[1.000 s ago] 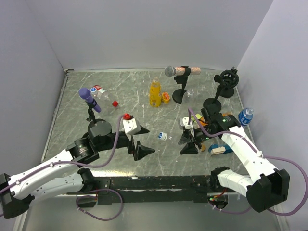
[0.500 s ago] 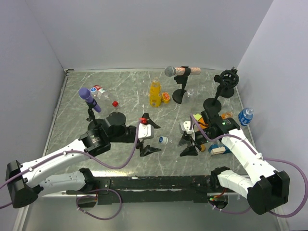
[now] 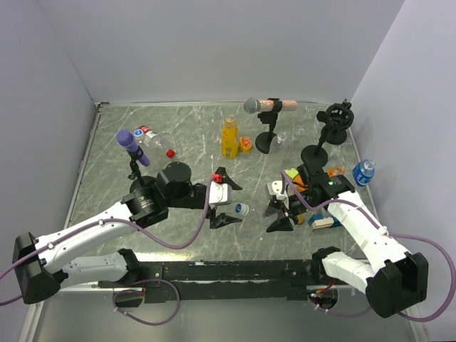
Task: Unscrew the bottle caps
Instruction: Unscrew the bottle cap from the plastic bottle.
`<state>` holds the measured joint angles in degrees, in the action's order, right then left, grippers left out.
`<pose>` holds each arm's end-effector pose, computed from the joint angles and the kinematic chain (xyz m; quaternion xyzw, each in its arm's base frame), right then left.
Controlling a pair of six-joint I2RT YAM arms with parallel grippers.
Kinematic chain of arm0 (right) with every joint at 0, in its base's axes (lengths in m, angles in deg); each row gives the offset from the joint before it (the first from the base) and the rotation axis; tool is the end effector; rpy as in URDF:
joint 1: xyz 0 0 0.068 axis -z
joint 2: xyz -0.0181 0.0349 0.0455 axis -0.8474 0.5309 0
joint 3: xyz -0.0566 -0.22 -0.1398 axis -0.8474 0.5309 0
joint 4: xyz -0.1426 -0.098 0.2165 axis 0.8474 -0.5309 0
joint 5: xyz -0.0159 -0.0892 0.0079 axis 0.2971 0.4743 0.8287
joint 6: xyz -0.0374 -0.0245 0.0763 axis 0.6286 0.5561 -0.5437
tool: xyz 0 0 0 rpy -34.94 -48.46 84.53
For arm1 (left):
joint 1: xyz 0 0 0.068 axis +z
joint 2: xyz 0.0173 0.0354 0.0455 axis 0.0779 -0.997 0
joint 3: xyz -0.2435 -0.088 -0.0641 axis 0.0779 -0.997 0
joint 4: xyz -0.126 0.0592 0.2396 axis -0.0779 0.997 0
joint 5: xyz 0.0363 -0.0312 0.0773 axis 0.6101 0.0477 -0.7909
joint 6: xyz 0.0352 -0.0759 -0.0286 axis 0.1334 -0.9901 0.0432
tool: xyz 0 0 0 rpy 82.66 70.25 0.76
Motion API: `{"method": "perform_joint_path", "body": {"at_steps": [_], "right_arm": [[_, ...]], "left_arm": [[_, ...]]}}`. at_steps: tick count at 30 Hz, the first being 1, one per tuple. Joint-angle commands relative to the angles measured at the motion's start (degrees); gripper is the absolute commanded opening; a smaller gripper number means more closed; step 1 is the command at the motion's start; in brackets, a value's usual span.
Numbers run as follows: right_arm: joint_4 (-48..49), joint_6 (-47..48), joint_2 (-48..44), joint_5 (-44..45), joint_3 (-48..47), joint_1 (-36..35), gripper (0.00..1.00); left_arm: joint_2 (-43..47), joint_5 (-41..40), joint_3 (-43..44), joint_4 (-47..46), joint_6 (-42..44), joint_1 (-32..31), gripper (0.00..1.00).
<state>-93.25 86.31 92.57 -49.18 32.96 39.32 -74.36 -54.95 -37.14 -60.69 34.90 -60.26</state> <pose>0.1586 0.1272 0.2345 -0.6378 0.5574 0.4141 0.3333 0.1330 -0.2675 0.3294 0.5808 0.5096 -0.3971 0.4953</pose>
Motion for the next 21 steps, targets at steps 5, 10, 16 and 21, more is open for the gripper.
{"method": "perform_joint_path", "body": {"at_steps": [5,10,16,21], "right_arm": [[0.94,2.24,-0.84,-3.0,-0.02,0.07,0.31],[1.29,1.71,-0.93,-2.65,0.07,0.07,0.31],[1.29,1.63,-0.92,-2.65,0.07,0.07,0.31],[1.56,1.36,-0.92,-2.39,0.24,0.07,0.3]], "left_arm": [[-3.23,4.32,3.21,0.87,2.41,0.24,0.81],[-2.35,4.33,2.69,0.35,1.71,0.51,0.74],[0.11,2.83,-0.12,-3.6,-0.14,0.51,0.74],[0.46,2.92,-0.57,-3.78,-0.41,0.51,0.7]]}}
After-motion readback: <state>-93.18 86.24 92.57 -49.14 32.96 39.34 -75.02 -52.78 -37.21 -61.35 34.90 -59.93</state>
